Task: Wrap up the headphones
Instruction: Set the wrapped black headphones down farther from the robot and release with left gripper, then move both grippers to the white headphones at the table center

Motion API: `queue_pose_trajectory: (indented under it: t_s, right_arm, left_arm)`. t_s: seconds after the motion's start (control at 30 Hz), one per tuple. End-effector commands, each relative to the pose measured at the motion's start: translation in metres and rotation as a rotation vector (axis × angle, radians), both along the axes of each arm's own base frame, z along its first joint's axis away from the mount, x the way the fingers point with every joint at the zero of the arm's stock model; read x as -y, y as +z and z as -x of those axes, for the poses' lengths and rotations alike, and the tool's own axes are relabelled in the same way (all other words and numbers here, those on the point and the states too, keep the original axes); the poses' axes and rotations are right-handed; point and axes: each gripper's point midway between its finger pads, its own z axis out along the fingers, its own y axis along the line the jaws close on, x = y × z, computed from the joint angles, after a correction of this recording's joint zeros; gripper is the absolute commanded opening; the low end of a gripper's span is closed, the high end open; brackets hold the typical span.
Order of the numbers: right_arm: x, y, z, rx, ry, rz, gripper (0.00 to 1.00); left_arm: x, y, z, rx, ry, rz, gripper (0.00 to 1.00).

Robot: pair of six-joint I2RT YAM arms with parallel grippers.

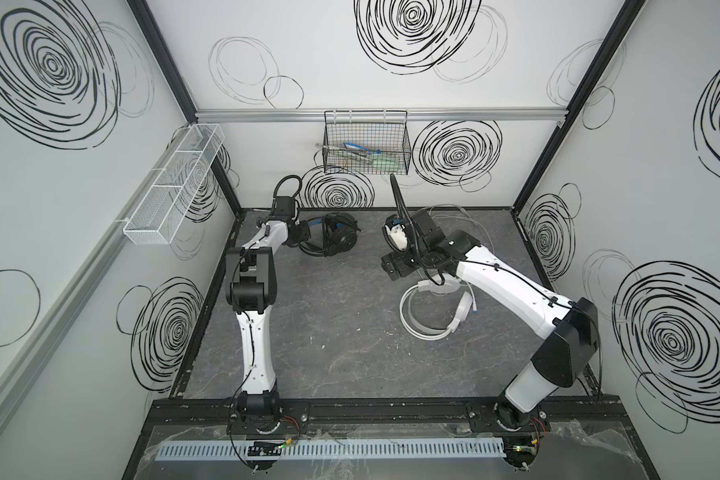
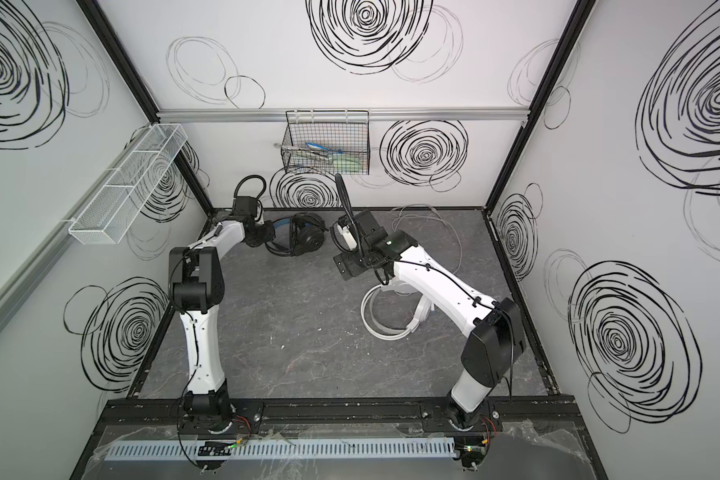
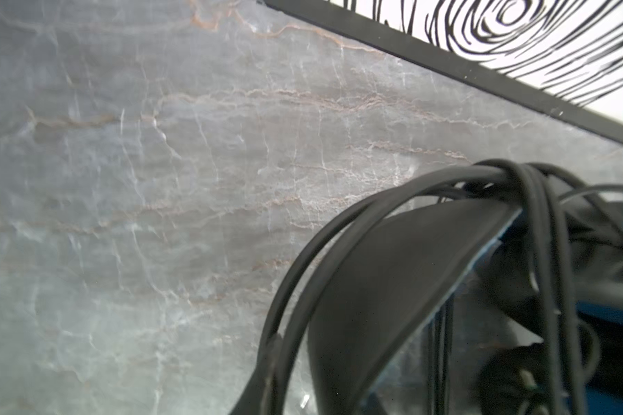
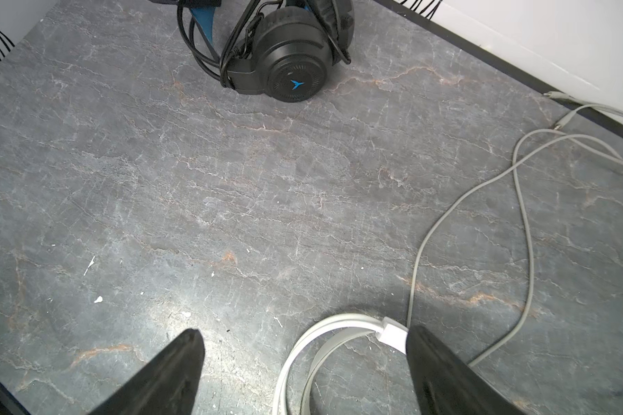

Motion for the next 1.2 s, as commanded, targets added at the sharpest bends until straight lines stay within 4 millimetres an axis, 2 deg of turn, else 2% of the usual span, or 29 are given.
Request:
queue_pose_trajectory:
  t_s: [0.0, 0.23, 0.27, 0.47, 0.57, 0.67, 0.77, 0.9, 0.93, 1.1, 1.17]
  right_arm:
    - [-0.001, 0.02, -0.011, 0.051, -0.023, -0.029, 0.92]
    - [0.003, 0.024, -0.011, 0.065, -0.03, -0.027, 0.92]
    - [0.003, 0.024, -0.01, 0.065, -0.031, -0.027, 0.92]
    - [0.007, 0.027, -0.008, 0.075, -0.038, -0.032, 0.92]
    - [0.01, 0.028, -0.007, 0.083, -0.05, -0.038, 0.92]
    - [0.018, 0.018, -0.007, 0.064, -0.08, -0.035, 0.93]
    - [0.037, 0.0, -0.011, 0.018, -0.142, -0.02, 0.94]
    - [0.084, -0.026, -0.02, -0.05, -0.267, -0.03, 0.96]
    - [0.098, -0.031, -0.022, -0.069, -0.306, -0.048, 0.97]
    - [0.165, -0.061, -0.025, -0.175, -0.508, -0.148, 1.0]
    - [0.182, -0.072, -0.021, -0.207, -0.552, -0.162, 0.97]
  left_arm:
    - [-0.014, 0.007, -0.007, 0.019, 0.022, -0.021, 0.35]
    - [-0.022, 0.037, -0.004, 0.067, 0.048, -0.026, 0.78]
    - [-0.024, 0.043, -0.003, 0.076, 0.049, -0.03, 0.82]
    - [-0.036, 0.072, 0.016, 0.101, 0.068, -0.051, 0.96]
    - [-0.037, 0.085, 0.041, 0.098, 0.074, -0.069, 0.98]
    - [-0.017, 0.093, 0.078, 0.093, 0.055, -0.048, 1.0]
    - [0.026, 0.106, 0.118, 0.121, -0.011, 0.014, 0.99]
    - [0.119, 0.117, 0.176, 0.124, -0.189, 0.097, 0.98]
    - [0.145, 0.117, 0.191, 0.118, -0.236, 0.13, 0.98]
    - [0.251, 0.112, 0.258, 0.058, -0.409, 0.28, 0.96]
    - [0.279, 0.106, 0.276, 0.029, -0.471, 0.262, 0.96]
